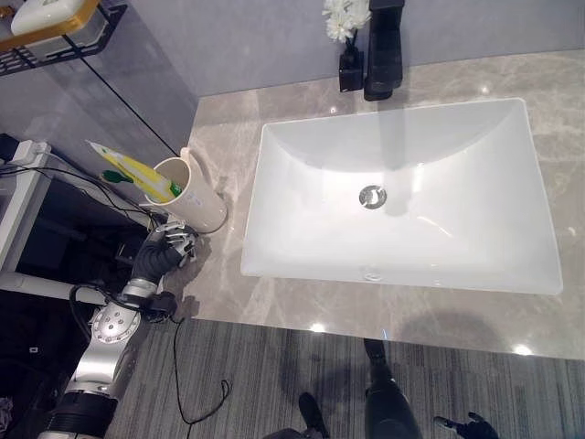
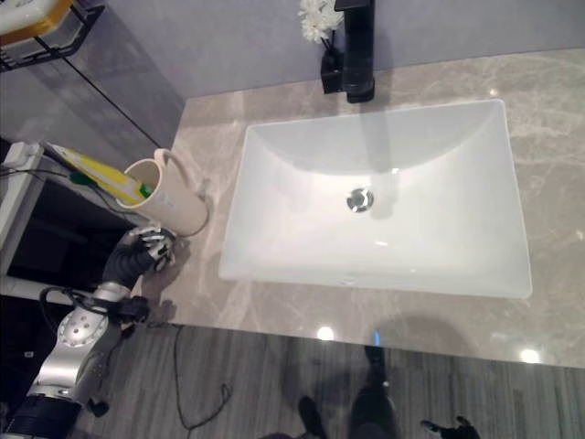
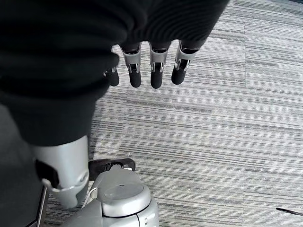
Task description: Put brush and paste in cup on sink, flatten towel.
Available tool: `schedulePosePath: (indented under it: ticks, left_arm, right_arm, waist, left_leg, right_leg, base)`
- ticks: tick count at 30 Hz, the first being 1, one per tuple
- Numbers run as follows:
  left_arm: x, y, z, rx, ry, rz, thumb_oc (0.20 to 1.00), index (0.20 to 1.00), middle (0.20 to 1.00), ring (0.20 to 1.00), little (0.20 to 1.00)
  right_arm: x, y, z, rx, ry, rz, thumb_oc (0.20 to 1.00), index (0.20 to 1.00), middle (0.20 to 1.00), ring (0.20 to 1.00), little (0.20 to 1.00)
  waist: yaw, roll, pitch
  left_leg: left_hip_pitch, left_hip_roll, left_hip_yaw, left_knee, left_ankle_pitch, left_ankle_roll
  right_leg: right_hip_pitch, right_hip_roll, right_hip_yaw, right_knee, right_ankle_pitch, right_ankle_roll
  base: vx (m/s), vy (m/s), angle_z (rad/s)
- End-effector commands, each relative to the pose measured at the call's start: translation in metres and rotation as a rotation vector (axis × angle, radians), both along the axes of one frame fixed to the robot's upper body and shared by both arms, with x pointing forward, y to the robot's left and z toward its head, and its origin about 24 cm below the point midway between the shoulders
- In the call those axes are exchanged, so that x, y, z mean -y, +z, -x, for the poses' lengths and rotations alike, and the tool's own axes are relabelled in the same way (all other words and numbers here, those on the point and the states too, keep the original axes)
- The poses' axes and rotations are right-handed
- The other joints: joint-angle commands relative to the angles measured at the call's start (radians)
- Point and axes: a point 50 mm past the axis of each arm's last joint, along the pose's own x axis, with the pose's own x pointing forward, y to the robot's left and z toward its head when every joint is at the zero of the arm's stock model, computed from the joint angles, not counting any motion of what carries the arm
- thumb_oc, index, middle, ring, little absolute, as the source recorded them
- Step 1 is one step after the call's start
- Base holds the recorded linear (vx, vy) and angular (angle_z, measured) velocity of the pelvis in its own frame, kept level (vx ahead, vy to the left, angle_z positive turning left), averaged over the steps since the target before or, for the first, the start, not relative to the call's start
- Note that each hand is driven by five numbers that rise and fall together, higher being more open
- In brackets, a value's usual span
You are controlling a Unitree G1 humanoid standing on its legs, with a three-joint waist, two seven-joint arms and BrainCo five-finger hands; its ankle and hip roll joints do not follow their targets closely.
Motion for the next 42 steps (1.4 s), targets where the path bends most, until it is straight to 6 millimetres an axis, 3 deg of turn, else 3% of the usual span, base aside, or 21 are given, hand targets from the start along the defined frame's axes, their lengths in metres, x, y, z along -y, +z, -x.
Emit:
schedulePosePath:
  ticks: [1,8,16,24,36,42]
  left_arm:
    - [-0.029,0.01,-0.007,0.034,0.137,-0.068,0.2,0.2,0.2,0.2,0.2]
    - [-0.034,0.026,-0.023,0.085,0.201,-0.094,0.2,0.2,0.2,0.2,0.2]
    - [-0.022,0.045,-0.043,0.145,0.197,-0.108,0.2,0.2,0.2,0.2,0.2]
    - [-0.011,0.05,-0.052,0.167,0.179,-0.097,0.2,0.2,0.2,0.2,0.2]
    - [-0.001,0.034,-0.03,0.126,0.049,-0.069,0.2,0.2,0.2,0.2,0.2]
    - [-0.001,0.038,-0.027,0.152,0.036,-0.093,0.2,0.2,0.2,0.2,0.2]
  right_arm:
    - [-0.003,-0.003,0.009,-0.014,-0.015,0.007,1.0,1.0,1.0,1.0,1.0]
    - [-0.004,-0.001,0.001,0.012,-0.003,0.01,1.0,1.0,1.0,1.0,1.0]
    - [-0.007,0.0,-0.01,0.036,0.024,0.013,1.0,1.0,1.0,1.0,1.0]
    - [-0.008,0.001,-0.015,0.061,0.019,0.017,1.0,1.0,1.0,1.0,1.0]
    - [-0.009,0.001,-0.014,0.066,0.01,0.005,1.0,1.0,1.0,1.0,1.0]
    - [-0.011,0.0,-0.012,0.071,0.006,-0.016,1.0,1.0,1.0,1.0,1.0]
  waist:
    - [-0.047,-0.013,0.005]
    - [-0.058,-0.014,0.017]
    - [-0.072,-0.023,0.023]
    - [-0.078,-0.024,0.03]
    - [-0.064,-0.021,0.025]
    - [-0.063,-0.021,0.025]
  left_leg:
    - [0.112,-0.049,0.018,0.011,-0.036,-0.022]
    - [0.099,-0.048,0.03,0.011,-0.036,-0.025]
    - [0.088,-0.044,0.036,0.011,-0.036,-0.029]
    - [0.089,-0.038,0.039,0.011,-0.035,-0.034]
    - [0.108,-0.039,0.04,0.011,-0.041,-0.034]
    - [0.108,-0.041,0.04,0.011,-0.042,-0.034]
  right_leg:
    - [-0.112,-0.022,0.046,0.142,-0.021,0.042]
    - [-0.14,-0.013,0.053,0.156,-0.023,0.04]
    - [-0.154,-0.004,0.057,0.152,-0.022,0.037]
    - [-0.153,0.006,0.059,0.147,-0.028,0.033]
    - [-0.136,0.014,0.06,0.14,-0.033,0.026]
    - [-0.142,0.014,0.058,0.146,-0.034,0.025]
  base:
    - [0.0,0.0,0.0]
    - [0.0,-0.009,-0.08]
    - [0.0,-0.004,-0.02]
    - [0.0,0.0,0.0]
    - [0.0,0.0,0.0]
    - [0.0,0.0,-0.01]
